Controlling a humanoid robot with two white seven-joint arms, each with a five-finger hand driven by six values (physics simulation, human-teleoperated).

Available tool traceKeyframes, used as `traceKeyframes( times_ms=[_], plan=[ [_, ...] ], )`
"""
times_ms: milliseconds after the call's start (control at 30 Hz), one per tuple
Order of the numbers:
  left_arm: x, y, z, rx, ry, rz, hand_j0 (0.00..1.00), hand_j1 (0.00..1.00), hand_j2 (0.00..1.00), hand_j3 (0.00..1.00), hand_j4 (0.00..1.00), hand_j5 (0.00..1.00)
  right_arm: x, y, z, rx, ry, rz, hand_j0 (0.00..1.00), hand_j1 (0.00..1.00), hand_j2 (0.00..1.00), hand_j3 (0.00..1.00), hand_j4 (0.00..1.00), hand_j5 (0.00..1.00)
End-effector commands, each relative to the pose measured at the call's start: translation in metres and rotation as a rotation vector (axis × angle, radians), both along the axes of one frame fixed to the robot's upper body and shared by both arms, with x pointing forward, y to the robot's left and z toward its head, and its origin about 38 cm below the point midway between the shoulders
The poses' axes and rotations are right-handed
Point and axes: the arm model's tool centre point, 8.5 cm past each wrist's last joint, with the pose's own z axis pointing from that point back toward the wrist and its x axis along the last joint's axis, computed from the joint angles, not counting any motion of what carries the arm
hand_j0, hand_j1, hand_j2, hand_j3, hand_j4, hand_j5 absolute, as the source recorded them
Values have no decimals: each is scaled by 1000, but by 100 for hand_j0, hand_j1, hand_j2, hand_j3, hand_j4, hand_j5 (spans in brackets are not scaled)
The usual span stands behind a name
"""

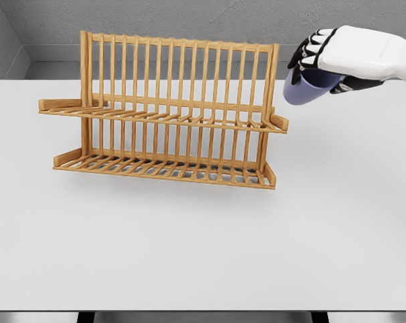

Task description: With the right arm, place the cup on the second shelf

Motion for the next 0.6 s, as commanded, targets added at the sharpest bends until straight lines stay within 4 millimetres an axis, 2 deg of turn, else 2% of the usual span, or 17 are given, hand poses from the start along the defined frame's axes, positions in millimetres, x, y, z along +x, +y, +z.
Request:
traceKeyframes(
  times_ms=[0, 167, 267, 400, 567],
  plan=[
    [0, 0, 0, 0, 0, 2, 100, 100, 100, 100, 100, 100, -7, 9, 4, -1, -17, 32, 56, 56, 56, 56, 56, 56],
    [0, 0, 0, 0, 0, 0, 100, 100, 100, 100, 100, 100, -13, 28, 3, 4, -26, 88, 56, 56, 56, 56, 56, 56],
    [0, 0, 0, 0, 0, 0, 100, 100, 100, 100, 100, 100, -17, 40, -6, -12, -6, 124, 56, 56, 56, 56, 56, 56],
    [0, 0, 0, 0, 0, 0, 100, 100, 100, 100, 100, 100, -20, 49, -21, -35, 28, 150, 57, 57, 57, 57, 57, 57],
    [0, 0, 0, 0, 0, 0, 100, 100, 100, 100, 100, 100, -21, 55, -26, -32, 41, 165, 57, 57, 57, 57, 57, 57]
  ],
)
